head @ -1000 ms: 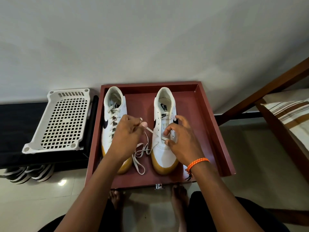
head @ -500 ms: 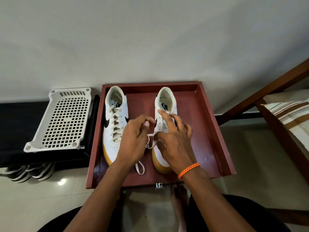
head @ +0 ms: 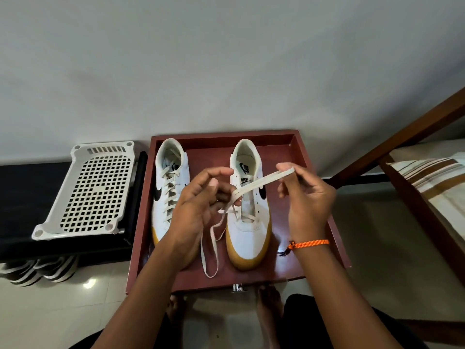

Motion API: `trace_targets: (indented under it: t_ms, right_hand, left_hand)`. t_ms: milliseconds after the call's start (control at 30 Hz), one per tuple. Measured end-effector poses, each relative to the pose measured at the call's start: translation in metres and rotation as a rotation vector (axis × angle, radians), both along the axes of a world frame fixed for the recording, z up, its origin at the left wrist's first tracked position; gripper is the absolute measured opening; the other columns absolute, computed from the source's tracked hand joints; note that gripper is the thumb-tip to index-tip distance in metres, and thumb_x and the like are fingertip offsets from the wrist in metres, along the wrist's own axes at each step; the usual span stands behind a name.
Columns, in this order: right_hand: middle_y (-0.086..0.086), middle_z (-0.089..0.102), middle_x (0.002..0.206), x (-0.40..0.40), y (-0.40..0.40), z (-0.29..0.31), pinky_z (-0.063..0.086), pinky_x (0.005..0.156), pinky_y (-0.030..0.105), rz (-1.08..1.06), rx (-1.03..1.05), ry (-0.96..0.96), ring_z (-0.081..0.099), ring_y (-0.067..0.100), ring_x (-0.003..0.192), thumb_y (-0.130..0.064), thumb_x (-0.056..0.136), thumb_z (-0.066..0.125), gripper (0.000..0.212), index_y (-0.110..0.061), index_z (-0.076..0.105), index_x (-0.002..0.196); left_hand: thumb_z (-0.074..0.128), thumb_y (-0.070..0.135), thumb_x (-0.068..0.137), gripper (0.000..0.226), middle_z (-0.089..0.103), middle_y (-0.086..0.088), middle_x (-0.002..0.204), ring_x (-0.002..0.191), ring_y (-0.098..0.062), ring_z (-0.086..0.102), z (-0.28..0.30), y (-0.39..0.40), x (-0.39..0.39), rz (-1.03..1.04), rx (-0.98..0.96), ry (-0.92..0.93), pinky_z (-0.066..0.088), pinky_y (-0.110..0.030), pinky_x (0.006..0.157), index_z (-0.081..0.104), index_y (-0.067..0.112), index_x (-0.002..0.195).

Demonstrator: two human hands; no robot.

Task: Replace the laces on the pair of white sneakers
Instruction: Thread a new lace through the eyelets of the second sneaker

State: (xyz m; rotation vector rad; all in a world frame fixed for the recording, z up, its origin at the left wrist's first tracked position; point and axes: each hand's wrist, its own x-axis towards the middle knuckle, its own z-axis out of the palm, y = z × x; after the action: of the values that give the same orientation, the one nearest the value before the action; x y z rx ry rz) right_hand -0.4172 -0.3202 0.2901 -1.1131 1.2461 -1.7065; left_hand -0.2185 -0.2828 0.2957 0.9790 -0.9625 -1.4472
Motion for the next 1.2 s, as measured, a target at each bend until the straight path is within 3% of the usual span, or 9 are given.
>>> trace_targets:
  t_ms: [167, 267, 333, 433, 500, 600, 800, 1067, 1200]
  right_hand:
    - [0.008, 0.069, 0.078, -0.017, -0.009, 0.005, 0.053, 0.062, 0.027, -0.106, 0.097, -0.381, 0.060, 0.016, 0.068, -0.008, 0.094, 0.075, 0.017, 0.003, 0.079, 0.107]
    - [0.007, 0.067, 0.076, -0.024, -0.013, 0.006, 0.050, 0.058, 0.025, -0.125, 0.155, -0.516, 0.057, 0.014, 0.064, -0.011, 0.095, 0.074, 0.019, 0.002, 0.078, 0.107]
    - [0.006, 0.065, 0.075, -0.023, -0.013, 0.004, 0.049, 0.056, 0.024, -0.063, 0.200, -0.500, 0.056, 0.014, 0.064, -0.012, 0.096, 0.073, 0.016, 0.001, 0.078, 0.105]
    - [0.008, 0.064, 0.073, -0.013, -0.010, 0.001, 0.043, 0.053, 0.023, 0.147, 0.281, -0.377, 0.054, 0.016, 0.060, -0.013, 0.092, 0.075, 0.014, -0.002, 0.080, 0.099]
    - [0.009, 0.067, 0.074, -0.006, -0.006, -0.001, 0.039, 0.051, 0.024, 0.285, 0.333, -0.248, 0.055, 0.016, 0.059, -0.011, 0.093, 0.074, 0.012, -0.003, 0.082, 0.098]
    - [0.012, 0.071, 0.077, 0.006, 0.000, -0.007, 0.038, 0.050, 0.026, 0.442, 0.366, -0.039, 0.059, 0.022, 0.062, -0.014, 0.096, 0.075, 0.011, -0.007, 0.084, 0.097]
    - [0.009, 0.075, 0.076, 0.013, 0.002, -0.009, 0.043, 0.051, 0.021, 0.440, 0.377, 0.014, 0.063, 0.014, 0.062, -0.010, 0.094, 0.078, 0.011, -0.002, 0.083, 0.099]
    - [0.004, 0.072, 0.073, -0.014, -0.011, -0.006, 0.049, 0.052, 0.022, 0.090, 0.357, -0.262, 0.064, 0.011, 0.063, -0.004, 0.092, 0.077, 0.011, 0.003, 0.079, 0.101]
    - [0.009, 0.073, 0.074, -0.010, -0.008, -0.006, 0.052, 0.053, 0.023, 0.163, 0.432, -0.156, 0.065, 0.016, 0.063, -0.003, 0.093, 0.076, 0.005, 0.000, 0.079, 0.095]
  left_hand:
    - [0.041, 0.016, 0.113, 0.029, 0.063, -0.021, 0.085, 0.077, -0.031, 0.066, 0.005, -0.003, 0.011, 0.134, 0.028, 0.133, 0.061, -0.045, 0.085, 0.061, 0.003, 0.129]
    - [0.047, 0.016, 0.113, 0.025, 0.054, -0.013, 0.060, 0.050, -0.028, 0.057, -0.006, -0.008, 0.019, 0.367, 0.165, -0.135, 0.059, -0.044, 0.063, 0.070, 0.009, 0.108]
    - [0.052, 0.015, 0.110, 0.027, 0.056, -0.005, 0.053, 0.048, -0.028, 0.056, -0.019, -0.010, 0.020, 0.458, 0.203, -0.470, 0.052, -0.039, 0.056, 0.074, 0.021, 0.095]
    - [0.058, 0.017, 0.107, 0.023, 0.072, 0.009, 0.074, 0.068, -0.014, 0.068, -0.020, -0.004, 0.010, 0.416, 0.039, -0.797, 0.054, -0.035, 0.065, 0.072, 0.031, 0.096]
    - [0.055, 0.017, 0.111, 0.021, 0.075, 0.014, 0.096, 0.091, -0.007, 0.071, -0.015, 0.000, -0.002, 0.273, -0.130, -0.776, 0.056, -0.025, 0.078, 0.073, 0.026, 0.107]
    - [0.049, 0.020, 0.114, 0.026, 0.075, 0.006, 0.120, 0.119, -0.017, 0.070, -0.012, 0.002, -0.019, 0.058, -0.224, -0.606, 0.056, -0.031, 0.100, 0.069, 0.018, 0.130]
    - [0.058, -0.002, 0.107, 0.029, 0.069, -0.018, 0.080, 0.073, -0.026, 0.067, -0.010, -0.002, -0.022, 0.104, -0.145, -0.401, 0.059, -0.038, 0.073, 0.064, 0.015, 0.130]
    - [0.057, -0.002, 0.096, 0.033, 0.065, 0.000, 0.066, 0.059, -0.024, 0.070, -0.017, -0.006, 0.007, 0.292, 0.048, -0.680, 0.063, -0.054, 0.068, 0.065, 0.028, 0.107]
    - [0.065, 0.000, 0.091, 0.032, 0.073, 0.011, 0.090, 0.072, -0.009, 0.066, -0.019, -0.003, 0.002, 0.291, -0.127, -0.999, 0.057, -0.031, 0.067, 0.069, 0.027, 0.108]
